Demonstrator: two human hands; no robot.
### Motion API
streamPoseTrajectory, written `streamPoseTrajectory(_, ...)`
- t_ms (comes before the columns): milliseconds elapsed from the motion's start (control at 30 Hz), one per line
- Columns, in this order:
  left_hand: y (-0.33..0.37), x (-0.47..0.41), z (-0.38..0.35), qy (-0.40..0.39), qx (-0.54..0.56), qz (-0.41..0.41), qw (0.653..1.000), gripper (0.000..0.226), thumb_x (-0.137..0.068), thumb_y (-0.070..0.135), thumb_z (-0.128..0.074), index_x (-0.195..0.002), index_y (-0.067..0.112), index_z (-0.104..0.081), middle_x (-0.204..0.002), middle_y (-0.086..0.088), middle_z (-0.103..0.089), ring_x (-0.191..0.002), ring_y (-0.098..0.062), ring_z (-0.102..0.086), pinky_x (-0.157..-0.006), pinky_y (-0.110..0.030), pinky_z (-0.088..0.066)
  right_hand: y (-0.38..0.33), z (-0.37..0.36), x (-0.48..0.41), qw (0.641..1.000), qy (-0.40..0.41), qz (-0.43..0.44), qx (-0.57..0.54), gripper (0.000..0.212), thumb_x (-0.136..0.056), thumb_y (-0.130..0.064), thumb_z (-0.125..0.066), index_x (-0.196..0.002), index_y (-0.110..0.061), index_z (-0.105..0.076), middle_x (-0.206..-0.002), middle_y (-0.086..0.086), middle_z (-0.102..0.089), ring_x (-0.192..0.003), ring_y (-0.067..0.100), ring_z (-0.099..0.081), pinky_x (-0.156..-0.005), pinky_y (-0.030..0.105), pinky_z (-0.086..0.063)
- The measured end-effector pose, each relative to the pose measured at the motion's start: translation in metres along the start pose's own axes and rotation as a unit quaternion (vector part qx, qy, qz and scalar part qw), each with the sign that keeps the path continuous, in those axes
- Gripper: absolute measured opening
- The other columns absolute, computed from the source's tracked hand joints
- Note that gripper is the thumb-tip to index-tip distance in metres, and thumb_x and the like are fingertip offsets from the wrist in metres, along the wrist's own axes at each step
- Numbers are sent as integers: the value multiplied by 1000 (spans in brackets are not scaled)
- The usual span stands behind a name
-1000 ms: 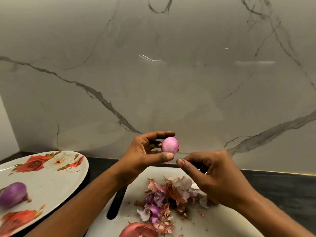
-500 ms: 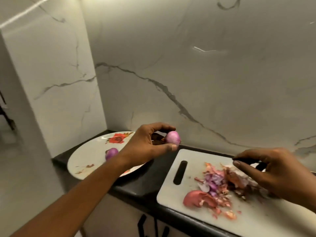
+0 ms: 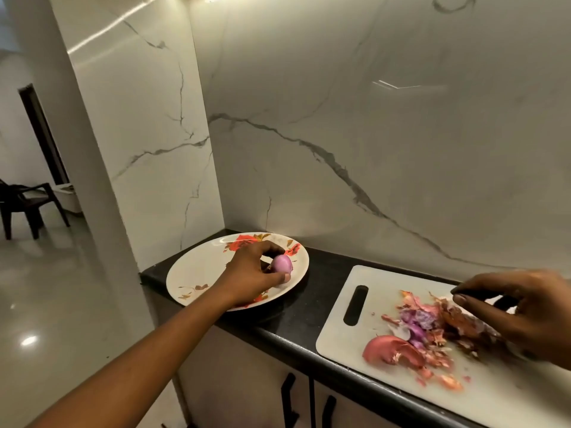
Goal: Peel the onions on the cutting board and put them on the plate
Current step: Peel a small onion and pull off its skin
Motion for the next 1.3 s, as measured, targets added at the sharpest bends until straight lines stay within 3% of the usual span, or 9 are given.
streamPoseTrajectory(167,1,-5,0,-4,-28,-2,1000,57,-81,35,-90,-132,32,-66,-123,17,-68,-110,-6,-66,-92,-16,-51,5,2,-2,999,22,19,-18,23,-85,-38,-79,-96,-57,-73,-81,-34,-73,-60,-1,-71,-46,14,-50)
streamPoseTrajectory(367,24,-2,18,15,-4,-39,999,57,-80,34,-91,-133,30,-70,-131,8,-71,-119,-9,-66,-109,-32,-54,3,6,-5,998,44,9,-34,30,-77,-14,-86,-81,-43,-79,-75,-30,-74,-58,-4,-69,-44,7,-45)
streamPoseTrajectory(567,97,11,8,45,49,-144,987,30,-90,29,-83,-119,25,-77,-119,12,-76,-110,-5,-72,-96,-24,-60,7,14,-11,992,30,35,-118,3,-85,-40,-84,-86,-38,-82,-78,-17,-78,-66,2,-74,-62,25,-59)
streamPoseTrajectory(633,122,14,-11,27,81,-173,981,25,-91,26,-82,-115,23,-78,-110,12,-77,-103,-3,-73,-87,-18,-60,10,19,-14,990,26,33,-138,16,-81,-49,-85,-87,-34,-83,-76,-8,-80,-68,11,-76,-66,33,-62)
streamPoseTrajectory(800,190,15,-74,-36,126,-259,957,17,-90,20,-82,-107,18,-81,-94,15,-77,-86,-2,-75,-73,-15,-58,32,28,-22,991,-4,5,-136,10,-83,-11,-86,-90,-17,-84,-73,0,-79,-64,16,-75,-61,23,-56)
streamPoseTrajectory(967,236,6,-134,-116,160,-311,930,11,-94,22,-79,-104,18,-80,-88,9,-76,-84,-12,-74,-67,-21,-59,54,38,-23,992,-24,-58,-112,7,-83,-21,-87,-89,-22,-85,-82,-5,-81,-81,18,-78,-79,43,-62)
streamPoseTrajectory(1133,256,-9,-168,-163,140,-342,915,8,-94,23,-78,-101,19,-81,-85,11,-77,-77,-9,-73,-64,-20,-56,58,40,-16,990,-104,-67,-62,7,-84,-28,-87,-91,-29,-85,-83,-14,-79,-77,2,-69,-62,18,-50)
streamPoseTrajectory(1233,254,-18,-179,-165,156,-334,915,6,-95,22,-78,-97,18,-82,-82,10,-77,-75,-9,-72,-62,-15,-51,67,37,-9,983,-164,-84,-10,18,-82,-29,-88,-97,-38,-83,-93,-22,-78,-87,-4,-65,-71,9,-42)
streamPoseTrajectory(1300,248,-22,-184,-161,178,-326,914,5,-94,21,-78,-95,18,-82,-81,9,-78,-75,-11,-73,-62,-14,-50,75,29,-4,973,-204,-109,11,27,-79,-32,-90,-102,-43,-81,-102,-27,-75,-100,-4,-65,-86,18,-50)
Point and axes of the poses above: each hand's wrist, its own x-axis away from the middle knuckle, its own z-axis out of the back of the hand, y = z × x, the point moved 9 cm from there along -x, towards the middle knuckle
